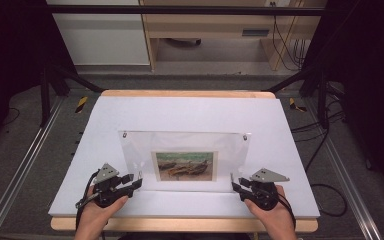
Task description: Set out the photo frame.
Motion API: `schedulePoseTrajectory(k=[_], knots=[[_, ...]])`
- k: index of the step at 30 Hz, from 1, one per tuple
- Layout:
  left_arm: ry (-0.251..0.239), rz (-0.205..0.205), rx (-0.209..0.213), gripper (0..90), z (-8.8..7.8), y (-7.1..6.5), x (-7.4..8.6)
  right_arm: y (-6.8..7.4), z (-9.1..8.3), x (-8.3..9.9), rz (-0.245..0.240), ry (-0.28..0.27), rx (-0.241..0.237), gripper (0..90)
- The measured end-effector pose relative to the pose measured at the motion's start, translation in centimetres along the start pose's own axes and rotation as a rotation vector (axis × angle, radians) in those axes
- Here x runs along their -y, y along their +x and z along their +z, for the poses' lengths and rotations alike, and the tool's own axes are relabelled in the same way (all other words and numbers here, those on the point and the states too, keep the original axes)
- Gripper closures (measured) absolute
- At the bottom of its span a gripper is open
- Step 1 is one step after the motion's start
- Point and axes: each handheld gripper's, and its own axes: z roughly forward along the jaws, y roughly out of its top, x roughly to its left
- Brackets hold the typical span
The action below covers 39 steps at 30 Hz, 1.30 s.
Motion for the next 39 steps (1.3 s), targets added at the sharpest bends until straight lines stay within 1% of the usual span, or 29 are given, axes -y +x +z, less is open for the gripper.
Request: schedulePoseTrajectory(k=[1,2,3,4,5,6,7,8,9,11,13,14,15,16,17,18,19,21,23,25,27,28,30,31,34,35,38,39], knots=[[0.0,0.001,0.002,55.0,0.0,-0.1,0.0,0.0,0.0,0.0,0.0,0.0,0.0,63.7],[0.0,0.002,0.005,53.4,0.0,-0.1,0.0,0.1,0.0,0.0,0.003,0.004,-0.002,61.0],[0.0,0.002,0.009,49.7,0.1,-0.2,0.0,0.2,0.1,-0.1,-0.001,0.004,-0.001,55.0],[0.0,0.002,0.009,47.5,0.1,-0.2,0.0,0.2,0.1,-0.1,-0.001,0.004,-0.001,55.0],[0.0,0.001,0.014,47.5,0.1,-0.2,0.0,0.2,0.1,-0.1,-0.009,0.0,-0.002,51.5],[0.001,0.006,0.018,43.6,0.1,-0.3,0.0,0.4,0.2,-0.2,-0.011,0.004,0.005,46.4],[0.001,0.01,0.016,41.8,0.2,-0.4,0.0,0.4,0.2,-0.1,-0.025,-0.001,0.007,45.8],[0.001,0.016,0.013,41.8,0.2,-0.4,-0.1,0.4,0.2,-0.1,-0.025,-0.001,0.007,45.8],[-0.001,0.025,0.011,37.6,0.2,-0.5,-0.1,0.5,0.1,-0.1,-0.036,0.003,0.014,42.1],[-0.002,0.027,0.01,36.0,0.2,-0.6,-0.1,0.5,0.1,-0.1,-0.038,0.004,0.016,40.8],[-0.009,0.026,0.014,30.1,0.3,-0.6,-0.2,0.5,0.1,-0.1,-0.042,0.008,0.021,36.6],[-0.008,0.023,0.016,22.6,0.3,-0.6,-0.3,0.5,0.1,-0.2,-0.06,0.004,0.027,31.4],[-0.008,0.02,0.017,19.9,0.3,-0.6,-0.3,0.5,0.1,-0.2,-0.06,0.002,0.031,28.9],[-0.006,0.026,0.019,17.4,0.3,-0.6,-0.3,0.5,0.1,-0.2,-0.065,-0.007,0.041,26.5],[-0.003,0.023,0.023,14.9,0.3,-0.7,-0.3,0.5,0.1,-0.2,-0.078,-0.018,0.055,24.4],[-0.003,0.023,0.023,12.9,0.3,-0.7,-0.3,0.5,0.1,-0.2,-0.078,-0.018,0.055,24.4],[0.0,0.022,0.029,12.9,0.2,-0.7,-0.3,0.5,0.1,-0.2,-0.078,-0.022,0.062,21.9],[0.0,0.033,0.031,9.2,0.1,-0.7,-0.3,0.3,-0.1,-0.2,-0.09,-0.021,0.084,14.5],[-0.007,0.044,0.03,7.9,-0.2,-0.6,-0.3,0.1,-0.4,-0.1,-0.081,-0.024,0.097,11.5],[-0.011,0.047,0.031,7.8,-0.4,-0.5,-0.3,-0.1,-0.5,-0.1,-0.09,-0.026,0.105,10.8],[-0.018,0.049,0.03,7.3,-0.7,-0.3,-0.3,-0.4,-0.9,0.1,-0.086,-0.037,0.105,10.0],[-0.02,0.048,0.029,7.3,-0.8,-0.2,-0.2,-0.8,-1.3,0.3,-0.082,-0.043,0.114,10.0],[-0.027,0.047,0.023,7.3,-1.0,0.0,-0.2,-0.9,-1.5,0.4,-0.076,-0.047,0.119,10.0],[-0.028,0.047,0.02,7.3,-1.2,0.1,-0.2,-1.3,-1.9,0.5,-0.067,-0.052,0.123,9.9],[-0.034,0.051,0.014,7.3,-1.6,0.6,-0.1,-1.6,-2.3,0.7,-0.063,-0.057,0.131,9.7],[-0.038,0.05,0.013,7.4,-1.7,0.7,-0.1,-1.9,-2.6,0.9,-0.05,-0.061,0.137,9.7],[-0.041,0.051,0.012,7.4,-2.0,0.9,0.0,-2.2,-2.9,1.1,-0.046,-0.064,0.142,9.7],[-0.043,0.052,0.011,7.4,-2.1,1.0,0.0,-2.5,-3.1,1.2,-0.042,-0.065,0.151,9.7]])
